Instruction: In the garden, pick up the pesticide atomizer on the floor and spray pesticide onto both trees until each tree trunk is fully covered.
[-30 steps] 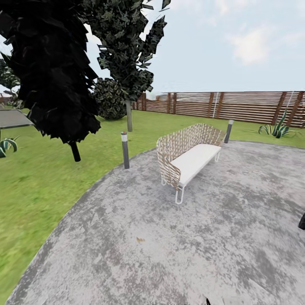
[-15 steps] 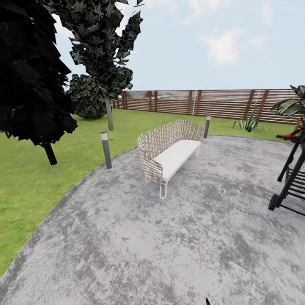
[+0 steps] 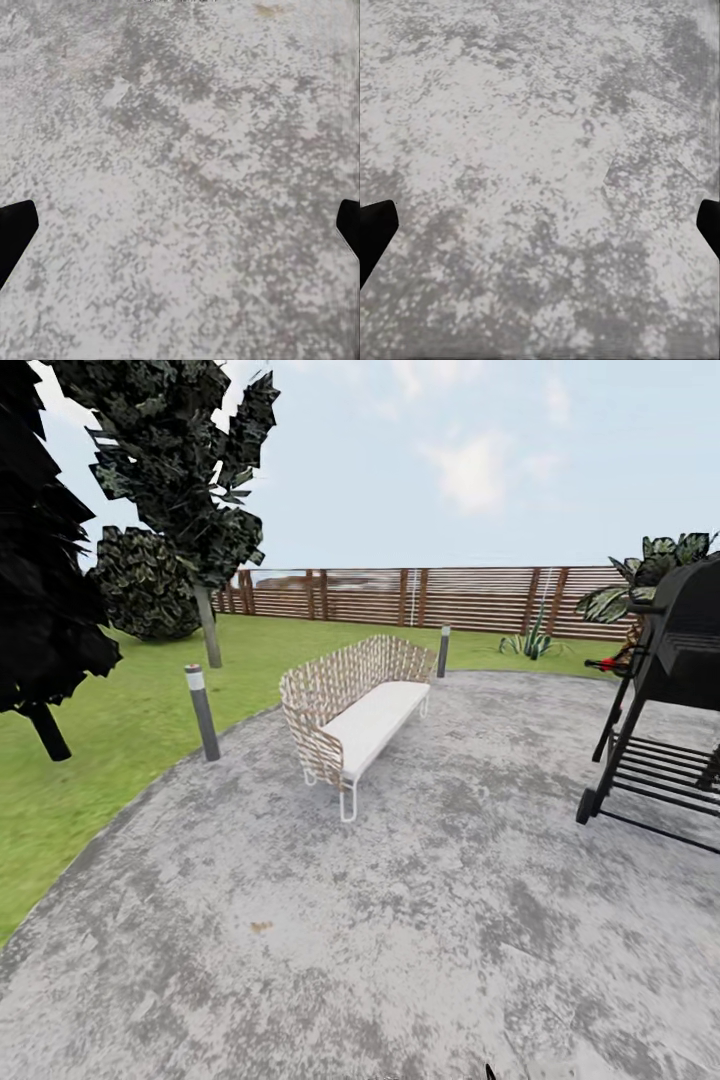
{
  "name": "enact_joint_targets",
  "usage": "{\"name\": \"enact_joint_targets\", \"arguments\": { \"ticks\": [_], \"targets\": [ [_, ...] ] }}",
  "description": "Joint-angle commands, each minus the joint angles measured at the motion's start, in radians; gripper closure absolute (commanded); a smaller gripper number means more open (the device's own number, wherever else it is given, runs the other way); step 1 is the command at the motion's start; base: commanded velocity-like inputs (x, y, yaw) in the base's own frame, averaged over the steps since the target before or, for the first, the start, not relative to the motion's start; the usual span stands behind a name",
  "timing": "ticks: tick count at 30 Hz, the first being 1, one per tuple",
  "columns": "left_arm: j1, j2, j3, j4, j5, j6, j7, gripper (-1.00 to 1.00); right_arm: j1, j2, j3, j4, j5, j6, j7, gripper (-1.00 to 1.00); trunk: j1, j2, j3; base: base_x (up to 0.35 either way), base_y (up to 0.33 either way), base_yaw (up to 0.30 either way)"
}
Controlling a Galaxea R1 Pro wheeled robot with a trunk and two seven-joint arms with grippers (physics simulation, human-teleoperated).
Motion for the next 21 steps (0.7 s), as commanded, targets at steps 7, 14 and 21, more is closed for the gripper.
{"name": "enact_joint_targets", "arguments": {
  "ticks": [7, 14, 21],
  "targets": [
    [0.000, 0.000, 0.000, 0.000, 0.004, -0.002, -0.001, -1.00, -0.001, 0.000, 0.000, 0.001, 0.001, -0.003, 0.000, -1.00, 0.027, -0.050, -0.023, 0.000, 0.000, -0.293],
    [0.000, 0.000, 0.001, 0.000, 0.003, -0.003, -0.001, -1.00, -0.001, 0.000, 0.000, 0.001, 0.001, -0.003, 0.000, -1.00, 0.050, -0.092, -0.042, 0.000, 0.000, -0.298],
    [0.000, -0.001, 0.001, 0.000, 0.000, -0.004, -0.001, -1.00, -0.001, 0.000, 0.000, 0.001, 0.001, -0.003, 0.000, -1.00, 0.050, -0.092, -0.042, 0.000, 0.000, -0.300]
  ]
}}
